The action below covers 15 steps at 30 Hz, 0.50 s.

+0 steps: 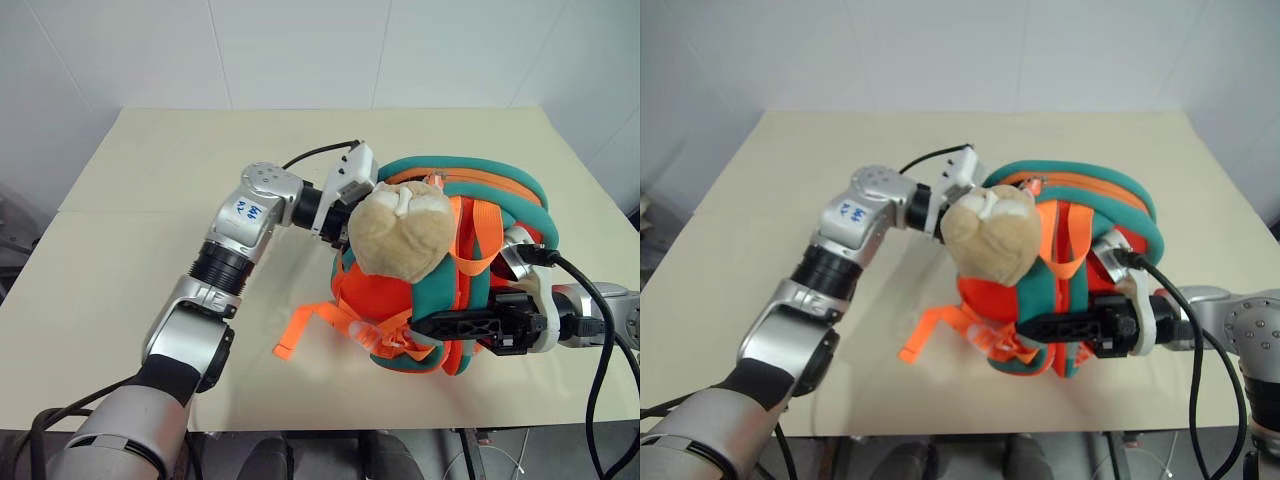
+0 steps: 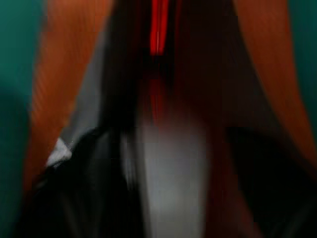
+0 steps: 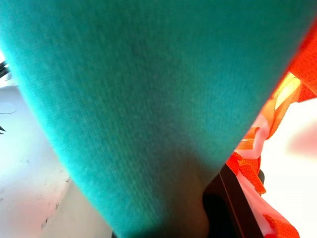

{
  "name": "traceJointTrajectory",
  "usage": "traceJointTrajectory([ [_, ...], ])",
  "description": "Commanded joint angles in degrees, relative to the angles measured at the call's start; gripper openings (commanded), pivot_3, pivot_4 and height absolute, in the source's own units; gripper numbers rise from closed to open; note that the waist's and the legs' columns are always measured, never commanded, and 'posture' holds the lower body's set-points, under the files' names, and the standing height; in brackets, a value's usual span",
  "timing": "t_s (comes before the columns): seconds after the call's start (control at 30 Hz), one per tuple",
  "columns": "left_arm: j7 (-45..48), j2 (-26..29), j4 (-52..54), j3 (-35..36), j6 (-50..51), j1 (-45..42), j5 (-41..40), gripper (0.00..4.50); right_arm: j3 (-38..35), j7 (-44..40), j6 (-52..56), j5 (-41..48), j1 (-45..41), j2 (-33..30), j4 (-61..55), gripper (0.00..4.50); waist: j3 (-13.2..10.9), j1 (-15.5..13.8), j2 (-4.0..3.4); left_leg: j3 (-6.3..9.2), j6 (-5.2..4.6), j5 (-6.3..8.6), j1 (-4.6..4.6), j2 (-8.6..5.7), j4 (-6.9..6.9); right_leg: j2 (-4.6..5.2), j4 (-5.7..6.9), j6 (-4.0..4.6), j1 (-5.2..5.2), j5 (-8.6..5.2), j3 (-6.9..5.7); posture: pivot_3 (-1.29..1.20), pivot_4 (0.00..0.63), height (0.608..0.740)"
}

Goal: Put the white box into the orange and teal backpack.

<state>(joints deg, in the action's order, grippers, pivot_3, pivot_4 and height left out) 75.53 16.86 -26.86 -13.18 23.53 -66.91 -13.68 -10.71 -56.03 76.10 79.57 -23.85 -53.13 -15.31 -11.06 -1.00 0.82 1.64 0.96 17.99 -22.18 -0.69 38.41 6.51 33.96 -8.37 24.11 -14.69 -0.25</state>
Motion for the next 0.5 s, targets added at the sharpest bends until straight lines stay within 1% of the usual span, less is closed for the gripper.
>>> traceJointTrajectory([
  [0.03, 4.9, 5.5, 3.0, 4.6, 1.1, 0.9, -4.0, 4.47, 0.2, -1.5, -1.1, -0.1, -0.7, 0.6, -0.7, 0.59, 0.0, 0.3, 0.00, 0.00, 0.00, 0.00, 0.01, 0.02, 0.00, -0.02, 0.02, 0.01, 0.00, 0.00, 0.00, 0.00, 0.150, 0.740],
  [0.2, 9.4, 13.7, 2.1, 6.7, 3.0, 0.9, -5.3, 4.47, 0.9, -2.5, -1.9, -1.2, -1.0, 0.8, -0.2, 0.59, 0.0, 0.5, 0.00, 0.02, 0.00, 0.00, 0.00, 0.04, 0.02, -0.02, 0.03, 0.01, 0.01, -0.01, 0.00, 0.00, 0.150, 0.740],
  [0.33, 12.2, 18.9, 1.7, 7.6, 3.7, 0.8, -5.3, 4.47, 1.3, -3.1, -2.3, -2.2, -1.1, 1.2, 0.1, 0.59, 0.0, 0.0, 0.00, 0.02, 0.00, 0.00, -0.03, 0.00, 0.07, 0.01, 0.03, 0.01, 0.00, 0.00, 0.00, 0.00, 0.150, 0.740],
  [0.43, 14.6, 21.9, 3.4, 8.6, 7.7, 1.0, -7.8, 4.47, 1.6, -3.5, -2.6, -2.8, -1.1, 1.5, 0.1, 0.59, 0.0, 0.0, 0.00, 0.02, 0.00, 0.00, -0.03, 0.01, 0.07, 0.00, 0.03, 0.01, 0.01, 0.00, 0.00, 0.00, 0.150, 0.740],
  [0.5, 15.5, 23.2, 7.1, 9.6, 12.5, 1.2, -11.7, 4.47, 1.7, -3.7, -2.7, -3.1, -1.2, 1.6, 0.2, 0.59, 0.0, -0.1, 0.00, 0.02, -0.01, 0.00, -0.03, 0.02, 0.07, 0.00, 0.06, 0.01, 0.01, 0.00, 0.00, 0.00, 0.150, 0.740],
])
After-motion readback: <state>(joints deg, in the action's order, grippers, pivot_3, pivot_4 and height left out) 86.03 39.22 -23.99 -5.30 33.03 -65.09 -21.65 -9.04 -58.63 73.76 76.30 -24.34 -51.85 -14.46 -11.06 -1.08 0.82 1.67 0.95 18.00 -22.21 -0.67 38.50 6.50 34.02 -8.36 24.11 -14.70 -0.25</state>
